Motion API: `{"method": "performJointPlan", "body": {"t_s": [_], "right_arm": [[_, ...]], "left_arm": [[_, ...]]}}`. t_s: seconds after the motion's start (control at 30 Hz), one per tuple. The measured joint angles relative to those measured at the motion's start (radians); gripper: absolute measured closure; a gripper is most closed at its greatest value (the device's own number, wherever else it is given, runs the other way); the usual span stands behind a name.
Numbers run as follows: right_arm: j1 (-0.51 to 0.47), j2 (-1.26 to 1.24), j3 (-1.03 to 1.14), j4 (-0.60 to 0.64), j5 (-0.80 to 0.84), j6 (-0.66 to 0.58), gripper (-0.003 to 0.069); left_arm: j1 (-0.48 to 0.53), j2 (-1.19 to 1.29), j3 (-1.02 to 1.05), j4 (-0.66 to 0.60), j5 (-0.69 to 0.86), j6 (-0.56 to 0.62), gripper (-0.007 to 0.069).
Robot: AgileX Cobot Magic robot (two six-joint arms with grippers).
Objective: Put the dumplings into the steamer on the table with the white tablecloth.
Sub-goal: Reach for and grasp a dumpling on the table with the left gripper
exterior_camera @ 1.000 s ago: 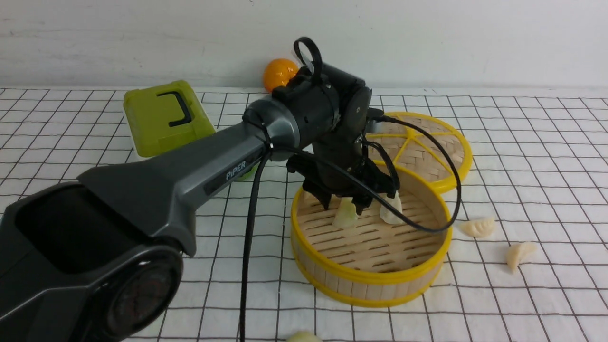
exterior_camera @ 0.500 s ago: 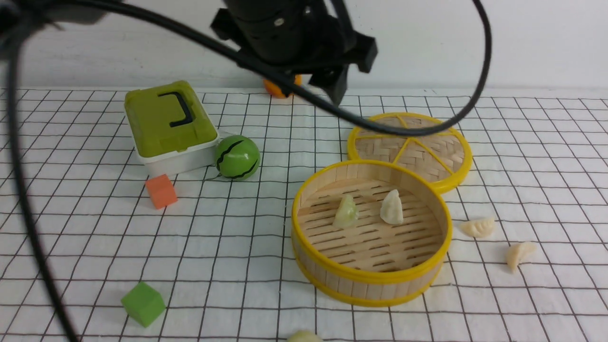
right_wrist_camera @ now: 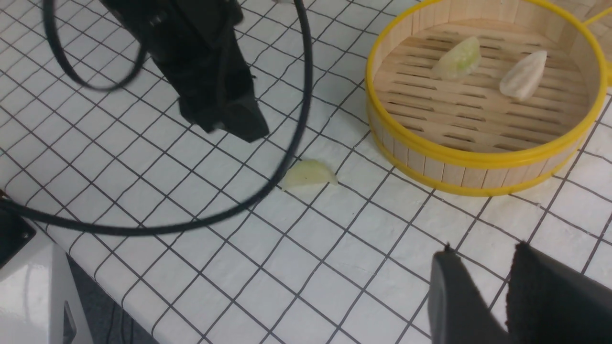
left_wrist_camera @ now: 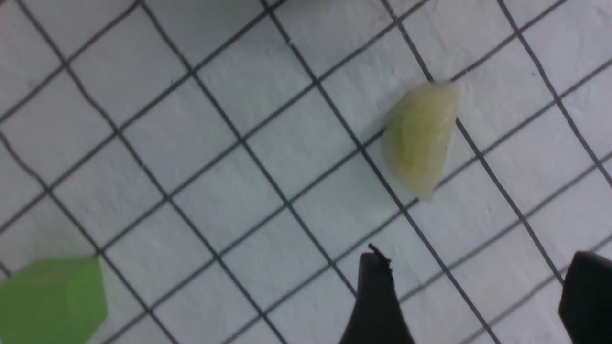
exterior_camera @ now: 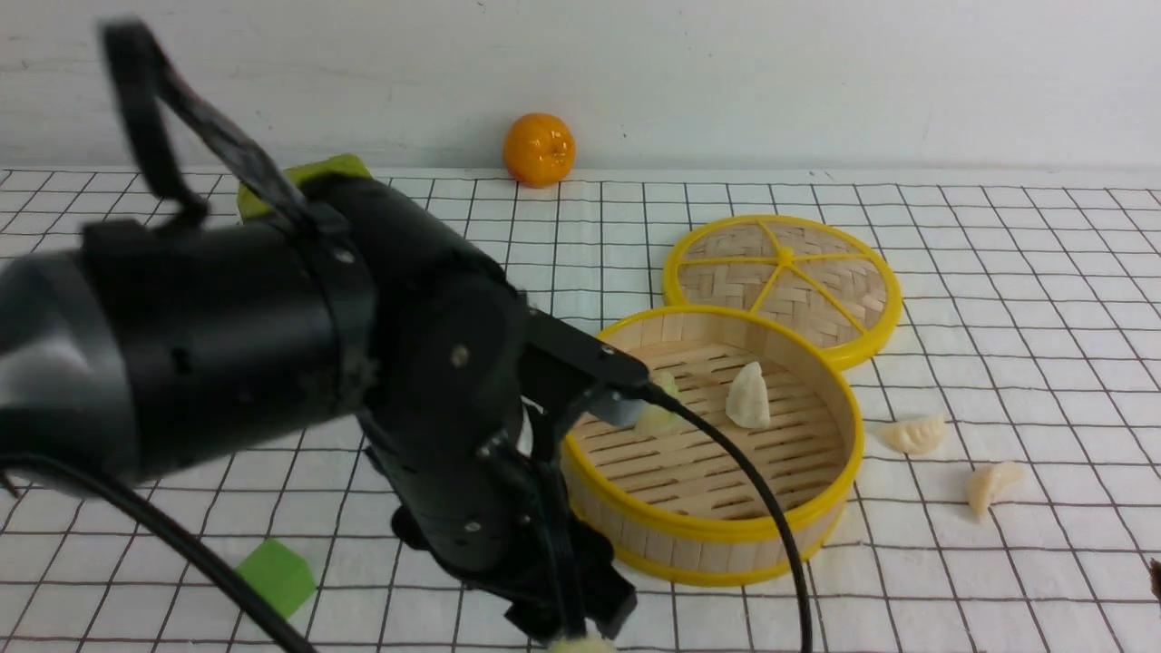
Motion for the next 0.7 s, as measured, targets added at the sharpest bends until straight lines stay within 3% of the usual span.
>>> {"method": "performJointPlan", "body": {"t_s": [0.2, 0.5, 0.6, 0.7], "right_arm": [[0.000, 0.001, 0.000, 0.002, 0.000, 0.000, 0.0480], [0.000, 0.002, 0.000, 0.002, 0.003, 0.000, 0.0474], [0.000, 0.002, 0.000, 0.002, 0.003, 0.000, 0.0473], [0.000, 0.002, 0.000, 0.002, 0.003, 0.000, 0.0470]], "left_arm": [[-0.007, 0.117, 0.002, 0.028, -0.142, -0.001, 0.0142], [-0.007, 0.264, 0.002, -0.012, -0.136, -0.001, 0.0145], [-0.007, 0.275, 0.002, -0.012, -0.132, -0.001, 0.0162], [-0.007, 0.279, 0.002, -0.012, -0.138, -0.001, 0.0245]]}}
